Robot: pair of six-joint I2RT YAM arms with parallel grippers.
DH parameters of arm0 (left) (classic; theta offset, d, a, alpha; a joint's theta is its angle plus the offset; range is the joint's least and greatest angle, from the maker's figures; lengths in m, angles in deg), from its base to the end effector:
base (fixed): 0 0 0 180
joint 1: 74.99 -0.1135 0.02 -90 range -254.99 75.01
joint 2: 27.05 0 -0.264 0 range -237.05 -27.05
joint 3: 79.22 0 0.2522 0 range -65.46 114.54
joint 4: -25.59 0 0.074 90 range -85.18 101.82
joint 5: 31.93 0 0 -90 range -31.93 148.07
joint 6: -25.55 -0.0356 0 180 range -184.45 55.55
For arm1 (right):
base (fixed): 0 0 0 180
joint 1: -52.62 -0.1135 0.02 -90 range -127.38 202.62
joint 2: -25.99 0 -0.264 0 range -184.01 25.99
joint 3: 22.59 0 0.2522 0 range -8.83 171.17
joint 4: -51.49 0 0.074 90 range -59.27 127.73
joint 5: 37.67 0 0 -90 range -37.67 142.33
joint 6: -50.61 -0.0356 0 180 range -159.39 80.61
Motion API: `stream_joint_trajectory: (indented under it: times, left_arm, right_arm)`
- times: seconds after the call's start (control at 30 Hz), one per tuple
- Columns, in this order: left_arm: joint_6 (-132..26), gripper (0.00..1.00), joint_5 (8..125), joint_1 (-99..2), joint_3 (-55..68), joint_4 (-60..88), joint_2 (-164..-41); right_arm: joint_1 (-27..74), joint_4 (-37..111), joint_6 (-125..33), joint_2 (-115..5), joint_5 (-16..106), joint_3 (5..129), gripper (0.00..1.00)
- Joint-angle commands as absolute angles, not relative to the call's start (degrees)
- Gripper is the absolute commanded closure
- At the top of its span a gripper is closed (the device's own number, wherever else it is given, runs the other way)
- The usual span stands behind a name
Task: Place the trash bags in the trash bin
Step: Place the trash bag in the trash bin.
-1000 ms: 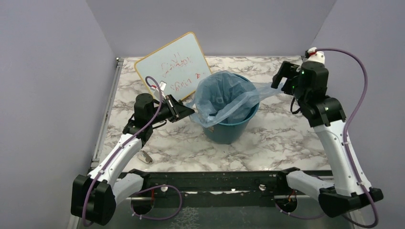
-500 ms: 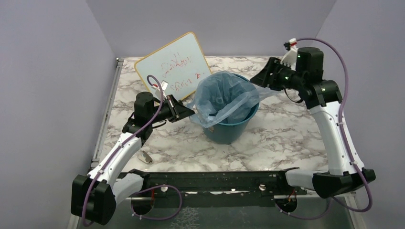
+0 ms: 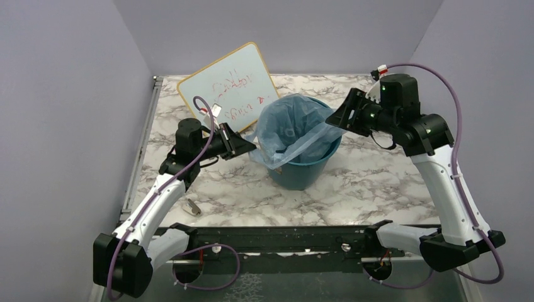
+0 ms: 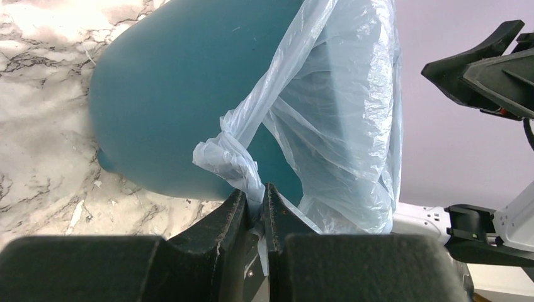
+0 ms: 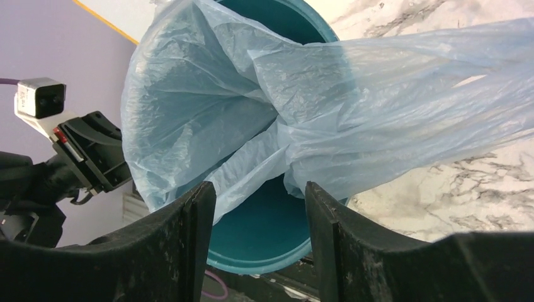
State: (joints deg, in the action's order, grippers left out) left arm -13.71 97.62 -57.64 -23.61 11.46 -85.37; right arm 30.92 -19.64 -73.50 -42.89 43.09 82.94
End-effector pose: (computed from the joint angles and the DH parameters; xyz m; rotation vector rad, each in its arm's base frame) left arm 0.2131 -0.0903 0.2968 -0.0632 2.0622 -1.4221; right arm 0.1997 0.0856 0.4485 0.1484 2.2527 0.7167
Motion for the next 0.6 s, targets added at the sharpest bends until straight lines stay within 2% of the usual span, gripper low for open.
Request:
stream_joint_trajectory:
  times: [0.0, 0.17, 0.3, 0.43, 0.57]
  left_arm:
    - [-14.9, 0.85, 97.5, -57.6, -22.3, 10.0, -84.0]
    - [-13.9, 0.85, 99.0, -57.6, -22.3, 10.9, -84.0]
    - [-9.2, 0.85, 103.4, -57.6, -24.3, 18.3, -85.1]
    - [-10.3, 0.85, 102.7, -57.5, -23.2, 17.4, -86.1]
    - [-12.3, 0.85, 102.4, -57.6, -21.4, 15.2, -86.7]
  right_arm:
    - [30.1, -20.3, -76.9, -42.5, 43.3, 81.2, 0.42]
    - [28.8, -17.8, -78.7, -43.0, 39.7, 77.9, 0.43]
    - [28.3, -13.9, -81.6, -42.0, 41.2, 74.2, 0.43]
    - [28.2, -11.4, -82.4, -43.0, 39.0, 72.9, 0.45]
    - [28.2, -9.5, -84.1, -42.0, 42.5, 71.2, 0.59]
